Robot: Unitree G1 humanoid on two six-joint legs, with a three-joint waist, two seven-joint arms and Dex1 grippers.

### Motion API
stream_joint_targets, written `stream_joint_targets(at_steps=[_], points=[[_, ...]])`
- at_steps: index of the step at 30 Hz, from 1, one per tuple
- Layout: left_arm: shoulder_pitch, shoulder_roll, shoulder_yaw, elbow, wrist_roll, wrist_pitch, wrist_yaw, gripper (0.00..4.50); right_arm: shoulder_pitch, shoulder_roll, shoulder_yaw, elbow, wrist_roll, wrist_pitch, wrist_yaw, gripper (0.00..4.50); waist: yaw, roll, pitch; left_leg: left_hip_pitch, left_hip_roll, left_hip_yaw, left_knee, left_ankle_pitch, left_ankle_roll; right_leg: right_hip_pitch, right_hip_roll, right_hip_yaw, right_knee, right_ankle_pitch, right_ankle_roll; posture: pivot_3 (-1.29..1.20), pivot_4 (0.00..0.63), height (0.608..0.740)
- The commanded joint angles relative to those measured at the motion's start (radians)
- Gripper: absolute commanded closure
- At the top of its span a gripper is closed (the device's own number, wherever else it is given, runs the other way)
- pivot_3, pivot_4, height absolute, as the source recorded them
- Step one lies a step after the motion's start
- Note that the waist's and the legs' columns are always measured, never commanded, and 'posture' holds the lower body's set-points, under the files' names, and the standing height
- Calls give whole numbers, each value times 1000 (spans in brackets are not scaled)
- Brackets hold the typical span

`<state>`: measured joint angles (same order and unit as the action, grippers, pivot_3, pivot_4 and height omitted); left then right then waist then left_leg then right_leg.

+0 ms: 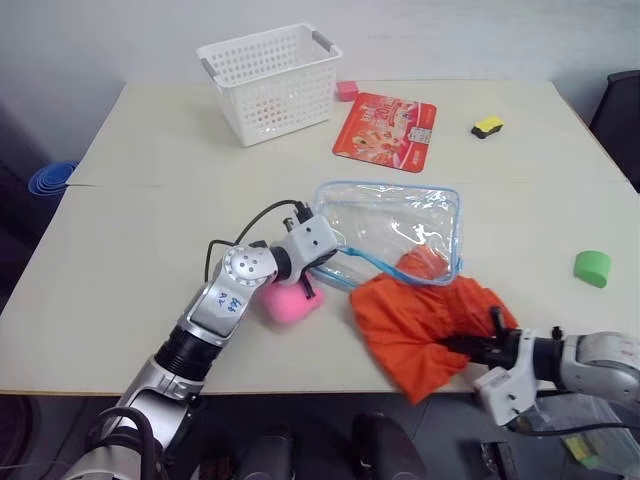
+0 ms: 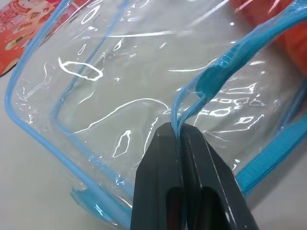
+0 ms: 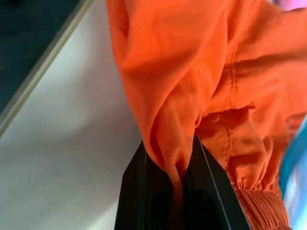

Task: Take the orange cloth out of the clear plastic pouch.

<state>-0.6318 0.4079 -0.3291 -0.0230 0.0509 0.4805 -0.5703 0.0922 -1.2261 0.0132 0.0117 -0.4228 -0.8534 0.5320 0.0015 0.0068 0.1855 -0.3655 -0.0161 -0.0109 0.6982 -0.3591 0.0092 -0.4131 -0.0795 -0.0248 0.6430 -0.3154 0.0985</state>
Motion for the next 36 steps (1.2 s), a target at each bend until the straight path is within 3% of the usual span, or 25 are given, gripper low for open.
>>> stream_joint_targets(at_steps=[1, 5, 8, 11, 16, 18, 25, 28, 31, 35, 36], points=[[10, 41, 38, -84, -6, 8, -40, 4500, -53, -42, -31, 235, -103, 3, -76, 4468, -3, -1, 0, 0, 0, 0, 0, 0, 0, 0, 0, 0, 0, 0, 0, 0, 150, 740], [50, 92, -9, -176, 10, 20, -103, 4500, -225, -38, 16, 474, -200, 36, -187, 4468, -2, -1, 0, 3, 0, 5, -1, 0, 1, 1, 0, 4, -1, 0, 0, 0, 150, 740], [76, 97, -18, -240, -12, 45, -136, 4500, -349, 23, 30, 599, -159, 108, -195, 4468, -2, -1, 0, 6, 0, 7, -3, 0, 1, 1, 0, 7, 0, 0, 0, 0, 150, 740], [90, 77, -12, -271, -35, 85, -144, 4500, -424, 95, 38, 645, -93, 158, -171, 4468, -6, -2, 0, 6, 2, 8, -3, 0, 1, 2, 1, 7, -1, 0, 0, 0, 150, 740], [96, 77, -12, -282, -23, 110, -136, 4500, -490, 76, 121, 656, -323, 275, -359, 4468, -7, -1, -1, 10, 2, 14, -5, 0, 1, 0, 1, 12, 2, 0, 0, 0, 150, 740], [99, 81, -9, -282, -22, 113, -136, 4500, -511, 82, 106, 669, -326, 360, -395, 4468, -6, -1, -1, 10, 2, 14, -5, 0, 1, 0, 1, 13, 2, 0, 0, 0, 150, 740], [99, 82, -8, -283, -15, 122, -129, 4500, -432, 122, 62, 533, -240, 509, -344, 4468, -3, -1, -1, 9, 2, 15, -6, 0, 1, 0, 1, 13, 1, 0, 0, 0, 150, 740], [100, 67, -6, -297, -45, 120, -150, 4500, -374, 191, 32, 408, -33, 450, -221, 4468, -5, -1, -1, 10, 2, 15, -7, 0, 1, 0, 2, 13, 1, 0, 0, 0, 150, 740], [102, 56, -11, -314, -82, 124, -181, 4500, -332, 206, 51, 308, 19, 401, -148, 4468, -9, -1, -1, 10, 3, 15, -7, 0, 0, -1, 2, 14, 1, 0, 0, 0, 150, 740], [95, 52, -2, -322, -149, 107, -243, 4500, -330, 206, 51, 365, 13, 422, -119, 4468, -6, -1, -1, 11, 3, 16, -7, 0, 0, 0, 2, 14, 2, 0, 0, 0, 150, 740], [91, 63, 0, -318, -161, 98, -265, 4500, -332, 211, 38, 376, 35, 433, -109, 4184, -6, -1, -1, 11, 3, 16, -7, 0, 0, 1, 2, 14, 1, 0, 0, 0, 150, 740]])
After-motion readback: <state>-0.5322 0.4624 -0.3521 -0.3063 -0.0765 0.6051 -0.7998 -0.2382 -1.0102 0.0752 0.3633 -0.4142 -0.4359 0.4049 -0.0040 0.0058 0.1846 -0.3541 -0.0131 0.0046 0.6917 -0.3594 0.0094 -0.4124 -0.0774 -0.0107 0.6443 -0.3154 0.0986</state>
